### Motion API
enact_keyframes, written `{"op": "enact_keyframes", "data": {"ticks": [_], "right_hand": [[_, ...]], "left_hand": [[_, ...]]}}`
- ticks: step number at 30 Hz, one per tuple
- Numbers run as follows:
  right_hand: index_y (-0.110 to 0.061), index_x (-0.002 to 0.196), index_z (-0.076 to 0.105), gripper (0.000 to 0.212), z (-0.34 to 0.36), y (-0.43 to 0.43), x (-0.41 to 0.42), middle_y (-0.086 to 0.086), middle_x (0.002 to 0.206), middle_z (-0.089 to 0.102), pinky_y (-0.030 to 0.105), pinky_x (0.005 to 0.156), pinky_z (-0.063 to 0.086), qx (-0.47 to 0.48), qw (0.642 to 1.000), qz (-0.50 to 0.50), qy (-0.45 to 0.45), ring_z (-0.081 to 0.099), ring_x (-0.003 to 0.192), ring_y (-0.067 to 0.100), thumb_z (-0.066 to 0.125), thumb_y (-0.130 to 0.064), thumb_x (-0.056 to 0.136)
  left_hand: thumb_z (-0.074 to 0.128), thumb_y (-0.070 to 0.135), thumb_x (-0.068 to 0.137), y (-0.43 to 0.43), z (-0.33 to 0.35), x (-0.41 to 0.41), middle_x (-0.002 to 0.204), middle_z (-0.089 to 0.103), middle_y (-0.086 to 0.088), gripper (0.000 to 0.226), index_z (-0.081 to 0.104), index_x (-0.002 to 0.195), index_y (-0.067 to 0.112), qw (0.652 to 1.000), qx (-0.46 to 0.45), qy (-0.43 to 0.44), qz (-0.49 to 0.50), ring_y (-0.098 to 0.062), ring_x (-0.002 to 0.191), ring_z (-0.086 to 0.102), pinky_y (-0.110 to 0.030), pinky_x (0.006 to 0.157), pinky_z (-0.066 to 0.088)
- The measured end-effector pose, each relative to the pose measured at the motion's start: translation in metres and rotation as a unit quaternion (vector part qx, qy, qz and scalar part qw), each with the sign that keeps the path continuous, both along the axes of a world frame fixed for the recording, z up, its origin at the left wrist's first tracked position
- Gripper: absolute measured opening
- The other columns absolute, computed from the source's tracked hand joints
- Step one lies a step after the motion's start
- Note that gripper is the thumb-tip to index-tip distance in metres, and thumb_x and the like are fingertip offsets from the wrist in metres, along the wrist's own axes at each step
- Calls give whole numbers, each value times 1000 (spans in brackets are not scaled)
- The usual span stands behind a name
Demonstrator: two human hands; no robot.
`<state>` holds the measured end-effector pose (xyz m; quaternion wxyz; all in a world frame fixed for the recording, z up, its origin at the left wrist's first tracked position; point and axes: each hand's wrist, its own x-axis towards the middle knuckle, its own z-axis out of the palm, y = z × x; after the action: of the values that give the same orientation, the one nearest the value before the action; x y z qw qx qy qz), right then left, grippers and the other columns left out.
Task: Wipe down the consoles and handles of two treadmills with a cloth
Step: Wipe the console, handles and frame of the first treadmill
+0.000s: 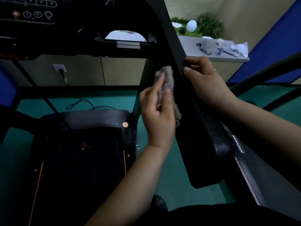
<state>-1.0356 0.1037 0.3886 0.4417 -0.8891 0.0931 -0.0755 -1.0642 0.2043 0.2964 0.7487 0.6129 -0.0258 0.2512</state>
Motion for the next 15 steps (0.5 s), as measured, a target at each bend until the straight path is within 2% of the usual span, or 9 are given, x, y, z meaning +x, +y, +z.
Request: {"op": "enact_keyframes", "data": {"ticks": [3,4,6,8,9,11,12,13,15], "right_hand": [[-27,127,49,30,0,2,1,-11,117,57,-8,69,33,-22,1000,5,-2,52,97,-2,50,-30,97],[-26,127,49,30,-1,2,1,-10,118,57,-3,81,37,-21,1000,8,-2,53,101,-1,50,-29,97],[-25,126,50,29,-3,0,2,-8,120,59,21,100,43,-9,1000,10,-3,56,110,6,50,-28,97],[-26,125,50,29,-2,2,1,-9,120,59,29,100,43,-7,1000,9,-5,56,113,8,50,-28,97],[-26,126,49,29,-1,2,1,-10,120,58,28,98,43,-5,1000,10,-7,56,113,8,50,-28,97],[-27,127,49,29,-1,2,0,-14,115,56,22,93,42,-1,1000,12,-10,55,111,6,49,-28,97],[-27,127,49,29,0,2,0,-17,112,55,19,91,41,0,1000,13,-10,55,110,4,49,-28,97],[-28,126,49,29,0,2,-1,-19,110,55,17,87,42,2,1000,14,-9,55,107,2,49,-28,97],[-29,126,49,28,-1,1,-2,-16,115,58,17,83,45,11,1000,15,-8,59,102,2,48,-29,97]], "left_hand": [[54,20,94,-12,1,25,112,52,-12,31,60,124,17,999,33,38,-22,-2,99,54,-8,93,37],[53,20,94,-11,-8,39,115,55,-14,32,61,124,15,996,28,79,-25,0,98,55,-12,95,40],[51,25,95,-5,-28,60,116,64,-12,34,62,125,14,983,15,180,-41,-7,101,60,-32,98,48],[48,33,95,1,-30,66,112,68,-10,35,64,124,20,970,1,242,-22,-15,100,65,-42,91,52],[47,33,96,1,-23,66,113,66,-7,34,63,124,23,973,-12,228,-4,-9,100,63,-37,92,52],[48,27,97,-3,2,63,118,56,-2,30,61,124,24,993,-4,120,7,8,100,54,-14,94,43],[50,23,96,-6,13,64,116,53,-4,30,60,124,23,997,20,69,-3,8,99,51,-7,90,38],[51,20,96,-8,17,70,116,53,-8,30,60,124,22,998,43,41,-17,6,99,51,-5,90,37],[50,20,96,-10,9,89,122,57,-10,30,61,124,19,996,37,72,-47,3,105,54,-12,96,41]]}}
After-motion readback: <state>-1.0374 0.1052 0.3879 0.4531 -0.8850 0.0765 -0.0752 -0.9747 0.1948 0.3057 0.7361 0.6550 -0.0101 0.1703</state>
